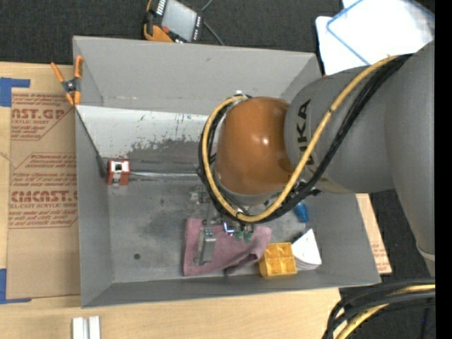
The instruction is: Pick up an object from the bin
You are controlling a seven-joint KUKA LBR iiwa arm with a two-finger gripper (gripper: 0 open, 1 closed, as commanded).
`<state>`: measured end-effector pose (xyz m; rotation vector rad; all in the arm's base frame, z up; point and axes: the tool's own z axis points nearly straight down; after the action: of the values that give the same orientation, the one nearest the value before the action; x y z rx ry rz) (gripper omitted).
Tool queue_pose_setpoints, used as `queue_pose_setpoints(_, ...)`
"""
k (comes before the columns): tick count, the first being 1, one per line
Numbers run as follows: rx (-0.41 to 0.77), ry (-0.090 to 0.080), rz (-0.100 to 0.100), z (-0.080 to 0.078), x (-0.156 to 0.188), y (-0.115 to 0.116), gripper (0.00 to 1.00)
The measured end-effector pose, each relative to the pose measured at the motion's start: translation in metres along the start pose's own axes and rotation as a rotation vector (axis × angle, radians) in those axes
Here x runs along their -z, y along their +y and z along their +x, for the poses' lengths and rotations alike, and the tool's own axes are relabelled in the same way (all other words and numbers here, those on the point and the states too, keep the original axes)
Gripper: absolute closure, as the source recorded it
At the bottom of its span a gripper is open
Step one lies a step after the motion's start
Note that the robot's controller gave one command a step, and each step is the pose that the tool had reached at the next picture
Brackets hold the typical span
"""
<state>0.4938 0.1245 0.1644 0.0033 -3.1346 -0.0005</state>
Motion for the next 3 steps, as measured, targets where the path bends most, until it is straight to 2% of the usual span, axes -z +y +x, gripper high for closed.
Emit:
queue_pose_setpoints(1, -0.002, -0.007, -0.001, -0.002, 0.003, 0.0, 0.0)
queue_pose_setpoints(2, 0.591, -0.008, 0.0, -0.029, -0.085, 0.001, 0.0)
queue_pose_setpoints(3, 0.528, -0.009, -0.001, -0.013, -0.094, 0.015, 0.0)
